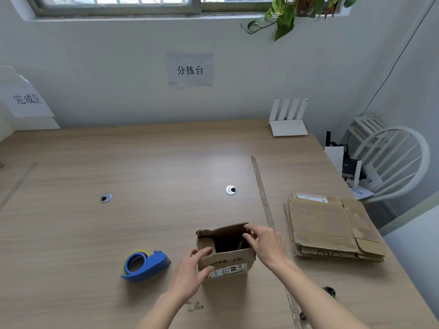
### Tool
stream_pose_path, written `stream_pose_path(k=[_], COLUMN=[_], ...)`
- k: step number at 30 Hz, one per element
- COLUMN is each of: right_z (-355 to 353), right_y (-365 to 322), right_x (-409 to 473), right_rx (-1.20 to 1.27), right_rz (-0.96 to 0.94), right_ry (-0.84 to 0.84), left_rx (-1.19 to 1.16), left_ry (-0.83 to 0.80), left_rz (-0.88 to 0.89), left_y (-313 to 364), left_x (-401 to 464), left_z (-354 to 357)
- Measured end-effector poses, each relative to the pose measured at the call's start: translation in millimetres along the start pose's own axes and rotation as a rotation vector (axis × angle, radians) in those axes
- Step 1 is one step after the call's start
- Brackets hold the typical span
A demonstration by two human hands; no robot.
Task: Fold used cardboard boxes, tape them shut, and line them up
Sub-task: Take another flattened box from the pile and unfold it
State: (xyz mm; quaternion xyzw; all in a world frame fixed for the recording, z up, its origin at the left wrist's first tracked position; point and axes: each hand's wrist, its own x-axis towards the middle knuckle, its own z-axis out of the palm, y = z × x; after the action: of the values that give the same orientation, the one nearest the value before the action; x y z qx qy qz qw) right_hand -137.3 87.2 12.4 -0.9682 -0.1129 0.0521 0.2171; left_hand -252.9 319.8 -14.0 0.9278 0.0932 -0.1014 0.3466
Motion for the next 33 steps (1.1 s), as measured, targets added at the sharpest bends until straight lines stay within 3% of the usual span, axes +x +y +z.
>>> stream_pose_path(k=[11,15,19,22,27,33], right_z=[-3,-3,-4,-5,-5,3], right_y=[0,2,-3,-12,-8,-2], right_x=[-1,-8,-14,-14,-18,-21], right_rx=[-0.005,0.068,-0.024,-0.033,-0.016,-0.123], right_rz=[-0.032,-0.053,-0.073,-0.069,-0.098,-0.15], right_ry=[-0.073,-0.174,-0.302,-0.377,-0.352,-0.316], left_rx=[0.032,0.114,0.179,0.173,0.097,0.106], left_ry=[-0.049,-0.096,-0.175,-0.146,-0.125,-0.005], left_rz=[0.144,0.148,0.194,0.199,0.223,0.083], left_y=[-1,1,7,6,1,5], left_x=[-2,-3,-2,-4,-1,6], left_z=[-7,-14,-21,-21,-19,-15])
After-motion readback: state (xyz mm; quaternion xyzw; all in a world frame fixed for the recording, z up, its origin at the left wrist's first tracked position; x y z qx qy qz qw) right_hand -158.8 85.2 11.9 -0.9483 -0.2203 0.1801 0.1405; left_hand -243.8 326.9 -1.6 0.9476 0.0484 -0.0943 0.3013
